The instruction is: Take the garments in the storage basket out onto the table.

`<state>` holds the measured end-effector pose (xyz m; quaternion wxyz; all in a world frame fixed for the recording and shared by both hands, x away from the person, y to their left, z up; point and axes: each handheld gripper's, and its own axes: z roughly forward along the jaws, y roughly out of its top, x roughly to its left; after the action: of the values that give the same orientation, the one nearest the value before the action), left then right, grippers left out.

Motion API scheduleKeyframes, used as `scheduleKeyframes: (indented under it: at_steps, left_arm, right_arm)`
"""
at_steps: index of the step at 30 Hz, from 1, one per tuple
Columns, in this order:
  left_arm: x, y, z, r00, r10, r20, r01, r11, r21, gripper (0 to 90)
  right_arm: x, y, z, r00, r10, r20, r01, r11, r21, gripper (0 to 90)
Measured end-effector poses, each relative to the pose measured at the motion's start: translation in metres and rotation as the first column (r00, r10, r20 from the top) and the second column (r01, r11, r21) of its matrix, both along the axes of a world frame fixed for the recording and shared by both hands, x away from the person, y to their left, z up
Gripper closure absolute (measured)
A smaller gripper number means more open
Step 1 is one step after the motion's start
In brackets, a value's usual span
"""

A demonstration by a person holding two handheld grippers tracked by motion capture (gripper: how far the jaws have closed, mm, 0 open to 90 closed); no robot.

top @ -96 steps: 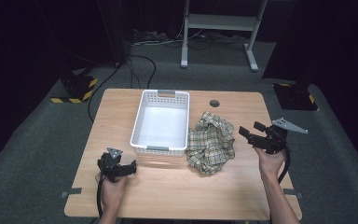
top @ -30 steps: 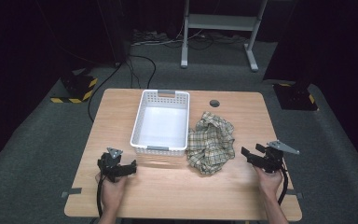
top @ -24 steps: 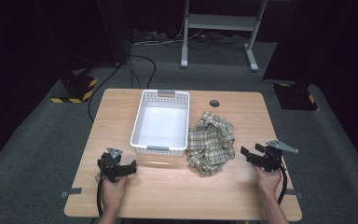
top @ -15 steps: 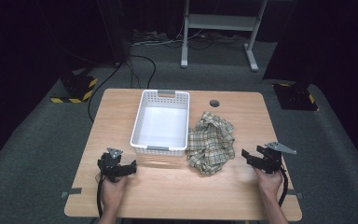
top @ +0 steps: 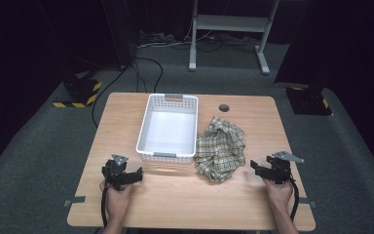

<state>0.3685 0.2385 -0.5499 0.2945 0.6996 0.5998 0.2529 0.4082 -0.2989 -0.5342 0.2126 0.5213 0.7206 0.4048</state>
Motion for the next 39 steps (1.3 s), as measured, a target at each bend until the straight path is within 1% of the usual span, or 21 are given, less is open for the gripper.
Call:
scheduleKeyframes:
  at_steps: [2,6,9,12,14,15,17,19,20,21,22,24,39]
  left_arm:
    - [0.000,0.000,0.000,1.0000,0.000,0.000,0.000,1.0000,-0.001,3.6]
    - [0.000,0.000,0.000,1.0000,0.000,0.000,0.000,1.0000,0.000,3.6]
    - [0.000,0.000,0.000,1.0000,-0.001,0.000,0.001,1.0000,-0.001,3.6]
    - [0.000,0.000,0.000,1.0000,-0.001,-0.001,0.001,1.0000,-0.001,3.6]
    - [0.000,0.000,0.000,1.0000,-0.001,-0.001,0.001,1.0000,-0.001,3.6]
    - [0.000,0.000,0.000,1.0000,-0.001,0.000,0.001,1.0000,-0.001,3.6]
    - [0.000,0.000,0.000,1.0000,-0.001,0.000,0.001,1.0000,0.000,3.6]
    - [0.000,0.000,0.000,1.0000,-0.001,0.000,0.001,1.0000,0.000,3.6]
    - [0.000,0.000,0.000,1.0000,-0.001,0.000,0.001,1.0000,0.000,3.6]
    - [0.000,0.000,0.000,1.0000,-0.001,0.000,0.001,1.0000,0.000,3.6]
    - [0.000,0.000,0.000,1.0000,-0.001,0.000,0.001,1.0000,0.000,3.6]
    - [0.000,0.000,0.000,1.0000,-0.001,0.000,0.001,1.0000,0.000,3.5]
    - [0.000,0.000,0.000,1.0000,0.002,0.000,-0.002,1.0000,0.001,3.6]
  right_arm:
    - [0.001,0.003,-0.002,1.0000,0.007,-0.006,-0.007,0.9998,-0.021,20.5]
    - [0.002,0.008,-0.004,0.9999,0.014,-0.008,-0.014,0.9998,-0.017,20.3]
    - [0.002,0.011,-0.005,0.9998,0.019,-0.011,-0.020,0.9991,-0.038,20.1]
    - [0.001,0.012,-0.008,0.9996,0.026,-0.013,-0.027,0.9990,-0.036,20.0]
    - [0.002,0.012,-0.010,0.9993,0.023,-0.031,-0.024,0.9990,-0.039,18.9]
    - [0.002,0.012,-0.010,0.9995,0.024,-0.021,-0.025,0.9991,-0.034,19.4]
    - [0.003,0.013,-0.010,0.9994,0.019,-0.030,-0.020,0.9992,-0.034,19.1]
    - [0.006,0.015,-0.011,0.9975,0.021,-0.067,-0.026,0.9977,-0.063,18.0]
    - [0.006,0.018,-0.011,0.9979,0.017,-0.063,-0.023,0.9954,-0.093,19.1]
    - [0.006,0.022,-0.012,0.9984,0.007,-0.057,-0.015,0.9905,-0.136,19.8]
    - [0.005,0.025,-0.012,0.9988,0.015,-0.046,-0.023,0.9866,-0.162,22.3]
    - [0.005,0.025,-0.012,0.9985,0.022,-0.051,-0.030,0.9880,-0.152,21.5]
    - [0.006,0.025,-0.012,0.9983,0.023,-0.053,-0.031,0.9878,-0.153,20.1]
